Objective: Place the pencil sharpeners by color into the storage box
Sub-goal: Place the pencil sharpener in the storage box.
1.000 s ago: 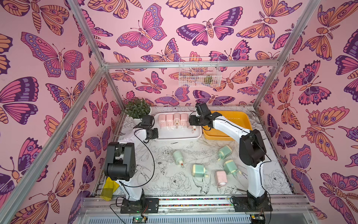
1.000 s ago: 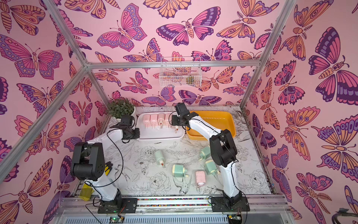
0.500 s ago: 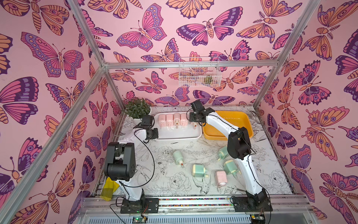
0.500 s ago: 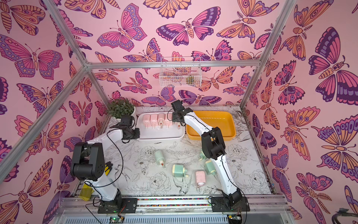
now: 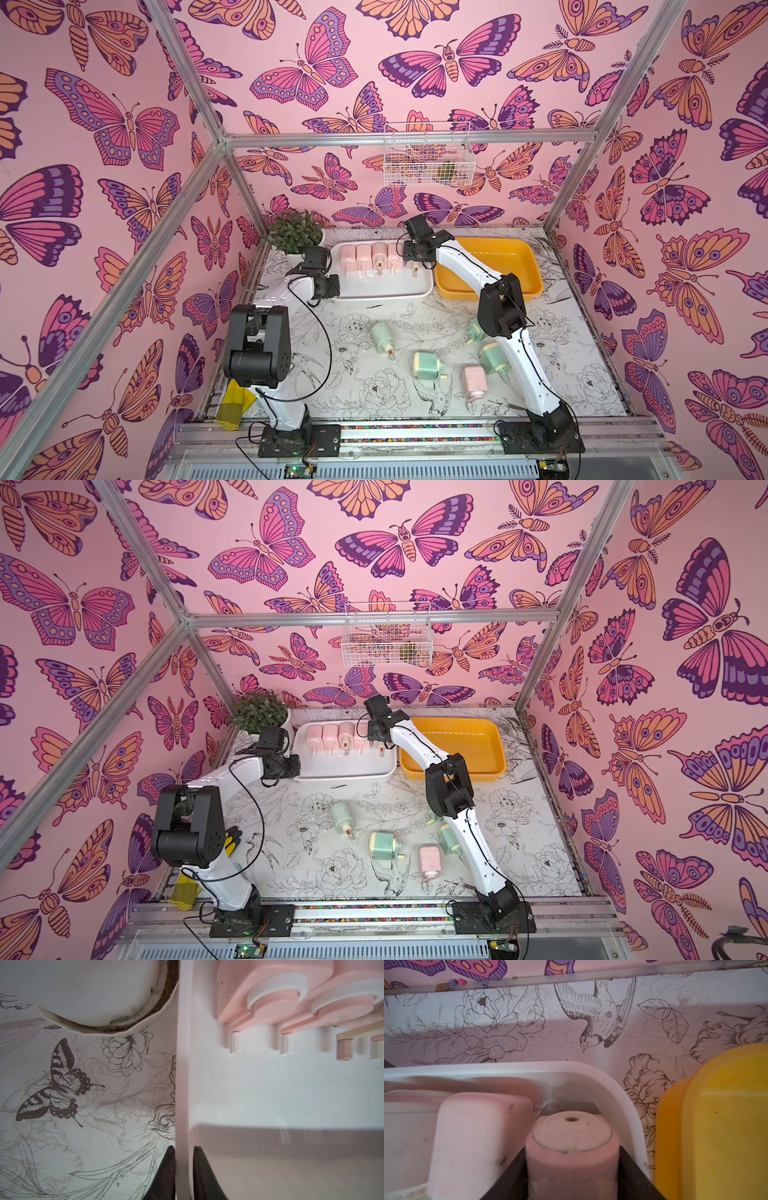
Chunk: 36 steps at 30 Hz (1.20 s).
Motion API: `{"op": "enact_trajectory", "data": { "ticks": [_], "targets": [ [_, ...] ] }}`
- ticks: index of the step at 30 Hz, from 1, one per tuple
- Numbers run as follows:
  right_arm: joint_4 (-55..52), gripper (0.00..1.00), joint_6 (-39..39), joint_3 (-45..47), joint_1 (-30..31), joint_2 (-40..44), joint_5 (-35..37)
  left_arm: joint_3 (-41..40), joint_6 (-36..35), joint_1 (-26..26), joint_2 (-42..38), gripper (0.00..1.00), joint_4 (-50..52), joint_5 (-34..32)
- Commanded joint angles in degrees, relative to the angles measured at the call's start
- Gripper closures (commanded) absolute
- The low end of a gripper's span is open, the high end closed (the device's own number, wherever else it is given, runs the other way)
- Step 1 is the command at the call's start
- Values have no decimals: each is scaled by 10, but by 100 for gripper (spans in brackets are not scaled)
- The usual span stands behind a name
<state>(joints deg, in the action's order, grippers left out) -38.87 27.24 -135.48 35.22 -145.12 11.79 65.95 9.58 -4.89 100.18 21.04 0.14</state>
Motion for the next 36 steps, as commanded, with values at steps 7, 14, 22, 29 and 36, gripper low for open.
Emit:
{"op": "enact_trajectory", "data": {
  "ticks": [7, 14, 22, 29, 36],
  "targets": [
    [0, 50, 26, -29, -2, -17, -15, -14, -16, -5, -9, 82, 11, 35],
    [10, 38, 32, -30, -1, -12, -20, -14, -16, -5, -9, 82, 10, 35],
    [10, 28, 25, -26, -2, 1, -16, -15, -17, -6, -12, 82, 10, 35],
    [15, 27, 26, -24, -2, 10, -16, -15, -16, -5, -11, 82, 9, 35],
    [49, 21, 35, -3, -2, 33, -17, -15, -16, -6, -12, 82, 9, 35]
  ]
}}
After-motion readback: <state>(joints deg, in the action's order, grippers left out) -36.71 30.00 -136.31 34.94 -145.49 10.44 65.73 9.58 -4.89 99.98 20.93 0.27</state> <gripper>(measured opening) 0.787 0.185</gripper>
